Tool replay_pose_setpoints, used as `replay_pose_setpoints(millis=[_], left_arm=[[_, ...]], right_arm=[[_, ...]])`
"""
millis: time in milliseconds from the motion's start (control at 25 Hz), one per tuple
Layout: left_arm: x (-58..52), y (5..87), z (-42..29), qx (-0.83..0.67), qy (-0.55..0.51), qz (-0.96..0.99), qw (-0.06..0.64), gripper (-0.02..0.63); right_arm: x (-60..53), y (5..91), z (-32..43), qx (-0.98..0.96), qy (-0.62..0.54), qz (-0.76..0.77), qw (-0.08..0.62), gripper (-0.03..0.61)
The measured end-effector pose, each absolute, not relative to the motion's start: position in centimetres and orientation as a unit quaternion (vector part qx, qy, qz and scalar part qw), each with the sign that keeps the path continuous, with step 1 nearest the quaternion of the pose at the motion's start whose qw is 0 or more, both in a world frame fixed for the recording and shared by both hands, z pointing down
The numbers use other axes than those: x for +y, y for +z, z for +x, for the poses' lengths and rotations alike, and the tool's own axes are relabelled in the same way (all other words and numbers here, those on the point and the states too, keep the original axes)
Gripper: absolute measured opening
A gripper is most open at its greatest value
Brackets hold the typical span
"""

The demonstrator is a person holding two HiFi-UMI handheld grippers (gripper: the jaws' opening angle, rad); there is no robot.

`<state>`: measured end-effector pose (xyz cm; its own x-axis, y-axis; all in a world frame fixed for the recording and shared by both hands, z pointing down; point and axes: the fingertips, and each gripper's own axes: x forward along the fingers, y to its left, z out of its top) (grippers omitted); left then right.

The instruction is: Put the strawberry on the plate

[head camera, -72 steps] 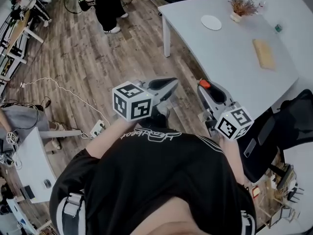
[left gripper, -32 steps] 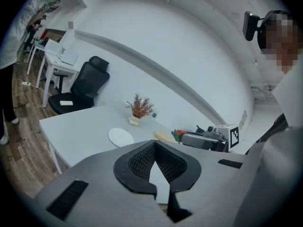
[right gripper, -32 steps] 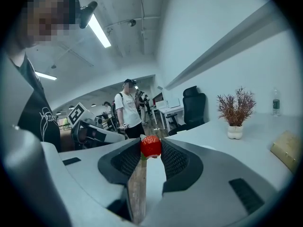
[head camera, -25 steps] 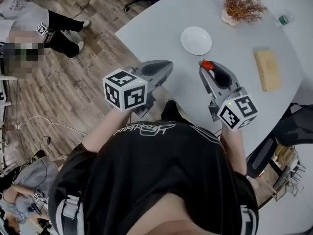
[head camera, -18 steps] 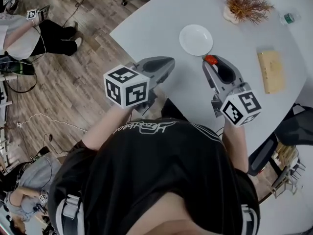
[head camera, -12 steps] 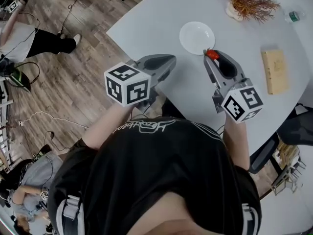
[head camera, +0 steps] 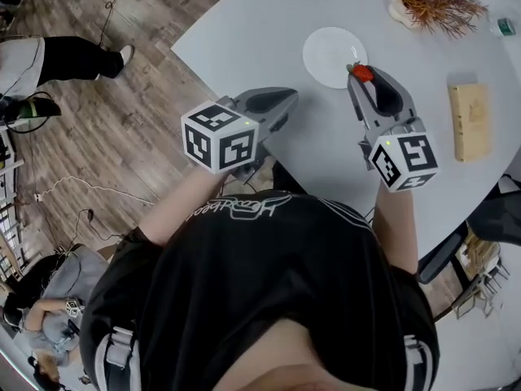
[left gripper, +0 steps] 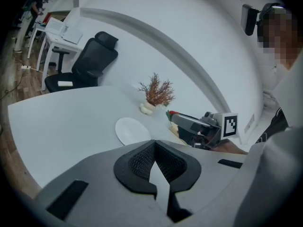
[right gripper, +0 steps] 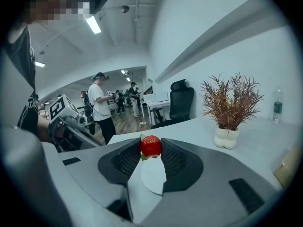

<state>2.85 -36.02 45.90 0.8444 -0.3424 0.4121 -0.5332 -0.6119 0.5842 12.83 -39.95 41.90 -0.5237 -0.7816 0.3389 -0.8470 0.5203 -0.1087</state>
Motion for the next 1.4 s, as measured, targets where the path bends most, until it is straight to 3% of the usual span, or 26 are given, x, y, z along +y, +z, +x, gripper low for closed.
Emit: replay_pose_setpoints(millis=[1400], left_arm=[[-36.1, 50.9, 4.1, -0.227, 0.155, 0.886, 0.373, 0.006]], right_arm=[[-46.1, 55.4, 13.5, -0.811, 0.094, 0.498, 0.291, 0.127]])
